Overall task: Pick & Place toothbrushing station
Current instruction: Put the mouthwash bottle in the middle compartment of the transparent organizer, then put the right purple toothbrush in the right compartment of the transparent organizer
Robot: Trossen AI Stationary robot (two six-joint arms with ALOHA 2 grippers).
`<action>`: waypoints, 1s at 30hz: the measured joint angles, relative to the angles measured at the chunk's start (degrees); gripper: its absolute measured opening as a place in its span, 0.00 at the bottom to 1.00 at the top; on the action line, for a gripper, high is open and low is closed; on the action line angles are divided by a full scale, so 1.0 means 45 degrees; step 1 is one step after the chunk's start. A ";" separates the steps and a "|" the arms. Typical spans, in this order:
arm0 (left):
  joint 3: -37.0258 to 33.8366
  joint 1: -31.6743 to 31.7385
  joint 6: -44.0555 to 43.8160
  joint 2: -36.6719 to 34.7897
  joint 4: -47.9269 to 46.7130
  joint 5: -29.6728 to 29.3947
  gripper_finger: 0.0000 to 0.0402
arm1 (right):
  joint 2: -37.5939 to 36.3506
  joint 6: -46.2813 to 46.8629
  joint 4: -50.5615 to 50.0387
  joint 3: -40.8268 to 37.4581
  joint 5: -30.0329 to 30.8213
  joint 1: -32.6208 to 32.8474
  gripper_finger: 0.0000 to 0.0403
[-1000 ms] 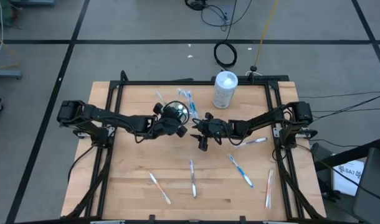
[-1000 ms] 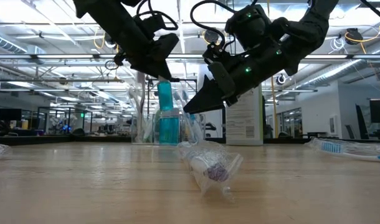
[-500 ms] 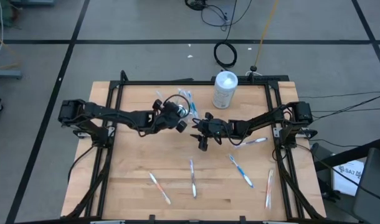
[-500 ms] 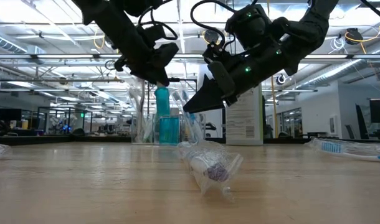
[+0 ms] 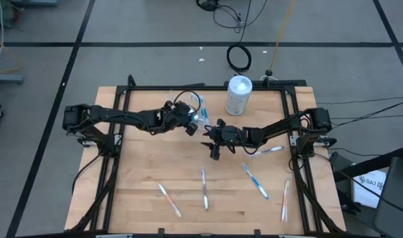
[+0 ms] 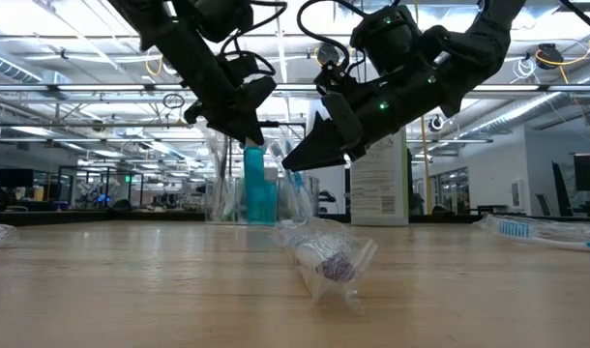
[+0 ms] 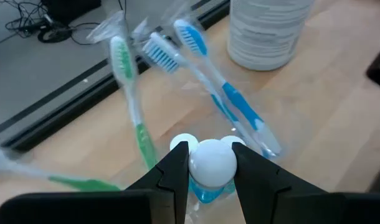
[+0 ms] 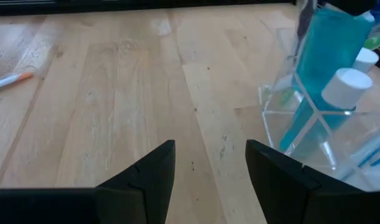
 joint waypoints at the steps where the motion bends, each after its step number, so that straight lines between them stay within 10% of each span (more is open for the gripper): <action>1: 0.0000 0.0070 0.0181 0.0000 -0.0027 0.0044 0.26 | 0.0000 -0.0021 -0.0001 0.0000 0.0000 0.0000 0.46; 30: 0.0000 -0.0069 0.1745 -0.0511 -0.0342 0.0686 0.52 | 0.0000 -0.0035 0.0109 0.0000 0.0000 0.0000 0.46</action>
